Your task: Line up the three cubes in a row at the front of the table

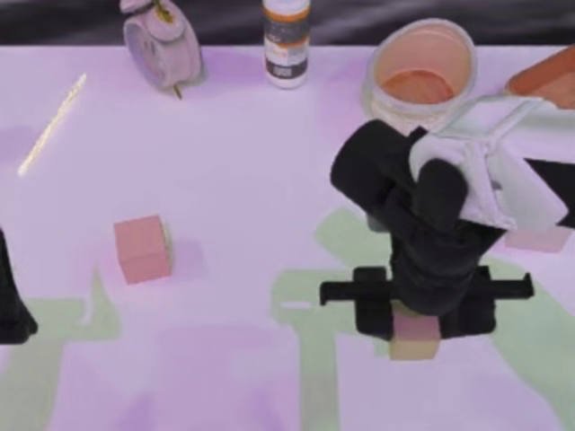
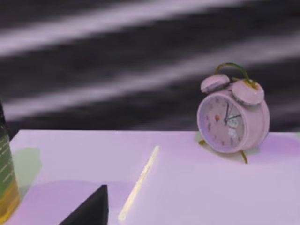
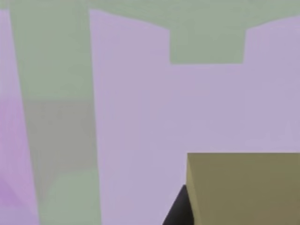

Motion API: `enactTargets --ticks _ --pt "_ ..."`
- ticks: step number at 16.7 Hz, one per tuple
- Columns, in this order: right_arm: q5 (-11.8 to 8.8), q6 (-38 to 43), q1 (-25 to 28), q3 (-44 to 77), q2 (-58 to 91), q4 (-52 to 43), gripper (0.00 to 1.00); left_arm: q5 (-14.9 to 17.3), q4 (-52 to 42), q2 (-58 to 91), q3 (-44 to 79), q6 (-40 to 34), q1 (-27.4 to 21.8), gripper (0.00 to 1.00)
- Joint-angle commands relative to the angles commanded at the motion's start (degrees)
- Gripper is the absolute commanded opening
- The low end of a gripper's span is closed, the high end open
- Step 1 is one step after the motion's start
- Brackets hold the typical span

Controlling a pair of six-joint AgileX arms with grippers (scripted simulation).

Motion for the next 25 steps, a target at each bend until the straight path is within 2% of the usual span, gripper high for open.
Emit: enactTargets --ticks 4,11,16,25 --pt "-0.06 0.00 -0.25 -0.53 0.61 0.85 0.00 0.00 0.00 0.00 0.00 0.00 0.00 1.00" --pt "0.01 0.18 0.00 -8.14 6.33 14.68 0.00 0.00 0.00 0.00 0.00 0.00 0.00 1.00" --pt "0.03 0.18 0.08 -8.68 6.82 15.50 0.00 0.00 0.00 0.00 0.00 0.00 0.00 1.00" --pt "0.03 0.18 0.08 -8.68 6.82 15.50 0.68 0.00 0.00 0.00 0.00 0.00 0.00 1.00"
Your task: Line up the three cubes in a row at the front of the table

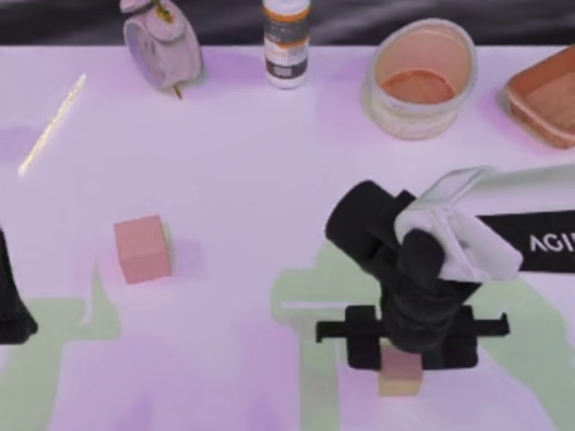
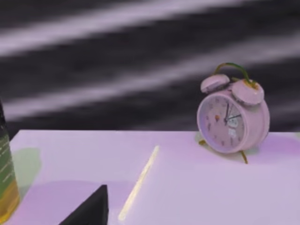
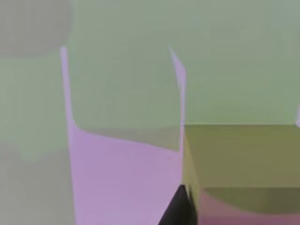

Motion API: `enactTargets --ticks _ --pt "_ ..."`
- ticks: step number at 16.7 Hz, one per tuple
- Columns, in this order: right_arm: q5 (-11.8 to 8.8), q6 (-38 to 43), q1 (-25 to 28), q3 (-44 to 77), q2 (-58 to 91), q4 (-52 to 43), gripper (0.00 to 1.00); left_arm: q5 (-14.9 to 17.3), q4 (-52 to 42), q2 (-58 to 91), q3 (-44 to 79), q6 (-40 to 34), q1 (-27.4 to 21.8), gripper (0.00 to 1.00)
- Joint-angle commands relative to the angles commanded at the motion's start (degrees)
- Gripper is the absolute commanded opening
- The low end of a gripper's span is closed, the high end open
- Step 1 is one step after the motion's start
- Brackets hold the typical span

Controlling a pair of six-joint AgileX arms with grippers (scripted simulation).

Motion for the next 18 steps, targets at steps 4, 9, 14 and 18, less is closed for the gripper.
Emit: enactTargets --ticks 4,9,14,18 --pt "0.00 0.00 0.00 0.00 0.00 0.00 0.98 0.00 0.00 0.00 0.00 0.00 0.00 1.00" --pt "0.00 0.00 0.00 0.00 0.00 0.00 1.00 0.00 0.00 0.00 0.00 0.00 0.00 1.00" --pt "0.00 0.01 -0.02 0.18 -0.09 -0.20 1.00 0.00 0.00 0.00 0.00 0.00 0.00 1.00" --pt "-0.01 0.35 0.24 3.96 -2.81 -6.90 1.00 0.00 0.00 0.00 0.00 0.00 0.00 1.00"
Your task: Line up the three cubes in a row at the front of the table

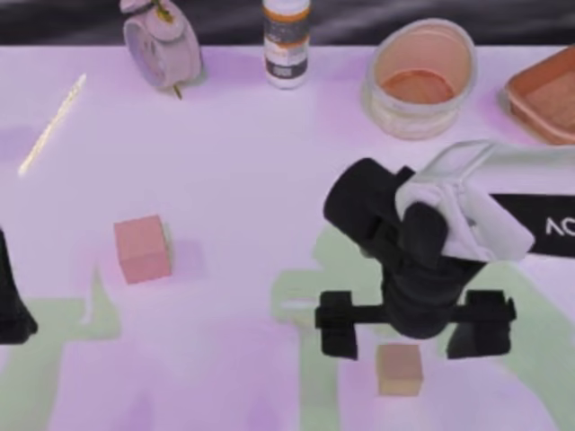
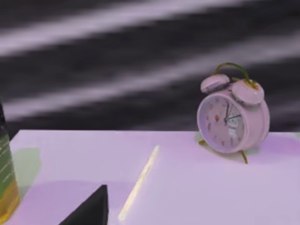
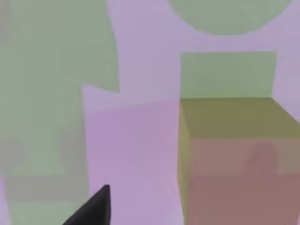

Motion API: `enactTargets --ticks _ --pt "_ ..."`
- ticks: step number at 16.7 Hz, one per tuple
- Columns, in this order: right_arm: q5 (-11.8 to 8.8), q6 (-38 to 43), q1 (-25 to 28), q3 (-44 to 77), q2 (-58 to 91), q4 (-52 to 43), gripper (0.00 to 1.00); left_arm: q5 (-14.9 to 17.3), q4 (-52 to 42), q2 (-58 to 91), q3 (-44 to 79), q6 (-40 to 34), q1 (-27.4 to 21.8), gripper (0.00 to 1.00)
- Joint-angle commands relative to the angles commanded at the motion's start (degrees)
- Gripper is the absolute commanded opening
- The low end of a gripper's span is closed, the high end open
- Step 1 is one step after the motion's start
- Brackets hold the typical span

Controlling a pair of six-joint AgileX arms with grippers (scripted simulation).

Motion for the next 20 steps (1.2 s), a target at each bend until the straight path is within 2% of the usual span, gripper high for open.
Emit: enactTargets --ticks 4,10,15,20 --pt "-0.02 -0.16 0.48 4.20 -3.69 -7.99 1.00 0.00 0.00 0.00 0.00 0.00 0.00 1.00" --pt "0.01 -0.54 0.15 4.26 -4.51 -8.09 1.00 -0.03 -0.30 0.57 0.57 0.33 -0.06 1.00" --pt "0.27 -6.04 -1.85 0.80 -15.42 -1.57 1.00 -0.22 -6.97 12.61 11.27 7.20 -1.68 1.00" --pt "0.30 -15.83 -8.26 -9.97 -38.47 10.52 1.00 -0.24 -20.66 37.78 30.25 20.40 -5.15 1.00"
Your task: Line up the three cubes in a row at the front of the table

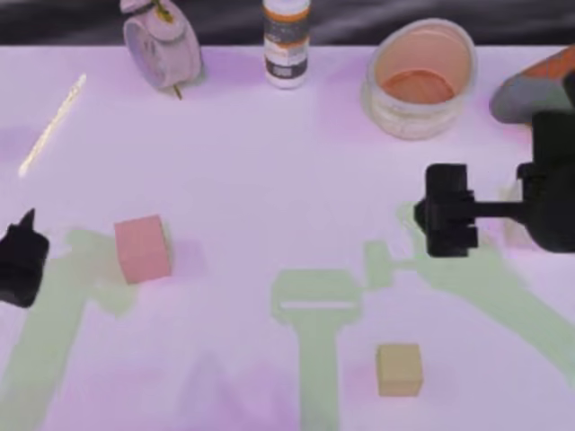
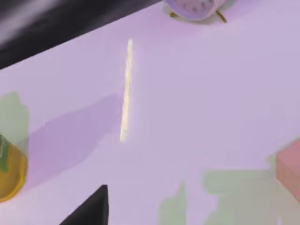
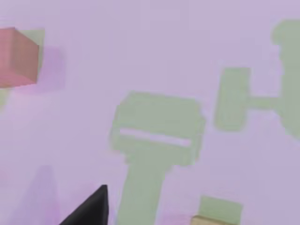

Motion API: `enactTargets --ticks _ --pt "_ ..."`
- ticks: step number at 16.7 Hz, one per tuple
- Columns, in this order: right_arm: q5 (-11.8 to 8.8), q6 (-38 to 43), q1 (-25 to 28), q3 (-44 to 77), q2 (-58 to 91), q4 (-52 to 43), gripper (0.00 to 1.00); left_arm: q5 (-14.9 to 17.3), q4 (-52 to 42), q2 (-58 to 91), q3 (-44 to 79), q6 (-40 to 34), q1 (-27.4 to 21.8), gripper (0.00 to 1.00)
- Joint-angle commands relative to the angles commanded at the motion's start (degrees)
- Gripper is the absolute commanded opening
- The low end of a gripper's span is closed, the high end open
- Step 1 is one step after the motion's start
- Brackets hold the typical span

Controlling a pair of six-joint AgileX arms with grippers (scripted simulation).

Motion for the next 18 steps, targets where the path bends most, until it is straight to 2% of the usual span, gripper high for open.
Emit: enactTargets --ticks 11,15,18 --pt "-1.19 -22.73 -25.19 -42.00 -53.56 29.42 1.00 0.15 -32.90 63.02 45.06 31.43 -8.36 1.00" --pt "-1.63 -27.26 -32.68 -52.91 -64.97 36.19 1.00 0.28 -38.92 76.05 55.18 37.83 -10.02 1.00" --pt "-1.77 -28.45 -34.97 -55.85 -67.89 38.14 1.00 0.34 -40.47 79.53 58.19 39.64 -10.47 1.00"
